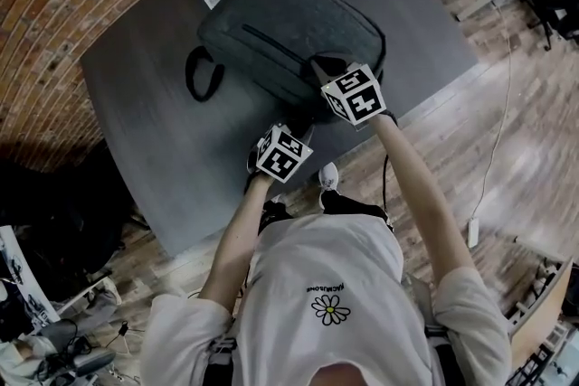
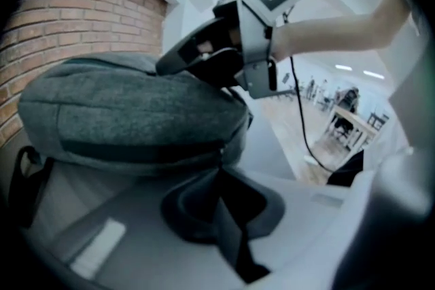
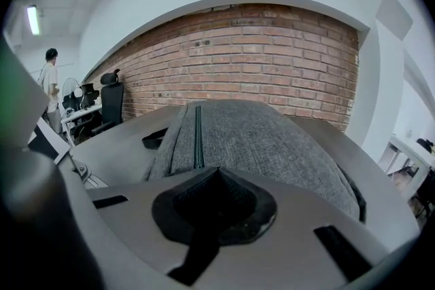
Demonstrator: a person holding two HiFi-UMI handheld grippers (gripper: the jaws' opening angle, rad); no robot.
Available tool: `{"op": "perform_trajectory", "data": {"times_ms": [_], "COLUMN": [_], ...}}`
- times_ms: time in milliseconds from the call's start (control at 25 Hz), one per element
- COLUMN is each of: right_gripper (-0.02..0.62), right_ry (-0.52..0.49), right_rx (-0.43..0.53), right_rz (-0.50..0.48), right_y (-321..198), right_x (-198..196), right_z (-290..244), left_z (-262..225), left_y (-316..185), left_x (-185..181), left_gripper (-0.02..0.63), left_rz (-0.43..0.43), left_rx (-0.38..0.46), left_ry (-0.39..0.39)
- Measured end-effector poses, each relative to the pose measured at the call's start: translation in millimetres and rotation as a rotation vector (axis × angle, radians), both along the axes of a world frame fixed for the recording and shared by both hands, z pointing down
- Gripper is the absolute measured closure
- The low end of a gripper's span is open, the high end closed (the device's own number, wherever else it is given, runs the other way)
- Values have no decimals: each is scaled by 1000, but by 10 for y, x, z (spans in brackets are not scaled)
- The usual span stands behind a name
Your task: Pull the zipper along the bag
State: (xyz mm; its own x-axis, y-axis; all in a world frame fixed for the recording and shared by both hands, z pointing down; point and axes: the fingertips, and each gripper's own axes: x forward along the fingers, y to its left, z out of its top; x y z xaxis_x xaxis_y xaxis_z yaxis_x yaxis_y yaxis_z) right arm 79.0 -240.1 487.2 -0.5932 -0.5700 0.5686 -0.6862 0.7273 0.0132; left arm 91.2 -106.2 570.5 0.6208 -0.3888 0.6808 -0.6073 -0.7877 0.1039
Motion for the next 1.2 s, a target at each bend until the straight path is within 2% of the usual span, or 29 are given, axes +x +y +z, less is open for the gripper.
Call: {"op": "perform_trajectory", "data": {"times_ms": [160,360,520,680,840,920,1000,1080,1200], "right_gripper": [598,598,599,597,596,595,595,595,595], "right_ry": [55,117,180,292,243,256,342,393,344], "right_rx": [-31,-22,-87,-128,-202,-218,-231,-243,-315], "right_rz": [-35,-156,-230,-363,-488,-566,-627,-633,-599], "right_y": [93,478,716,847,1039,1277,1452,1489,1445], "right_x": [-91,-500,-935,-1363,-1600,-1621,-1603,-1581,-1593], "right_z": [-27,-36,-8,20,-138,-163,30,238,298], "left_z": [-87,-62,-67,-56,-74,-100,-128,-141,-162], "left_y": [77,169,34,-122,-297,-358,-367,-304,-167], "left_x": [-283,-1135,-1803,-2359,-2675,-2796,-2866,-2858,-2799], "left_gripper": [601,601,601,601,601,601,601,603,603], "left_rz": [-65,-217,-266,-330,-373,-379,-358,-324,-262], "left_rx": [36,28,69,71,91,99,106,114,125], "left_ry": [-16,-59,-149,-207,-217,-219,-228,-235,-252]}}
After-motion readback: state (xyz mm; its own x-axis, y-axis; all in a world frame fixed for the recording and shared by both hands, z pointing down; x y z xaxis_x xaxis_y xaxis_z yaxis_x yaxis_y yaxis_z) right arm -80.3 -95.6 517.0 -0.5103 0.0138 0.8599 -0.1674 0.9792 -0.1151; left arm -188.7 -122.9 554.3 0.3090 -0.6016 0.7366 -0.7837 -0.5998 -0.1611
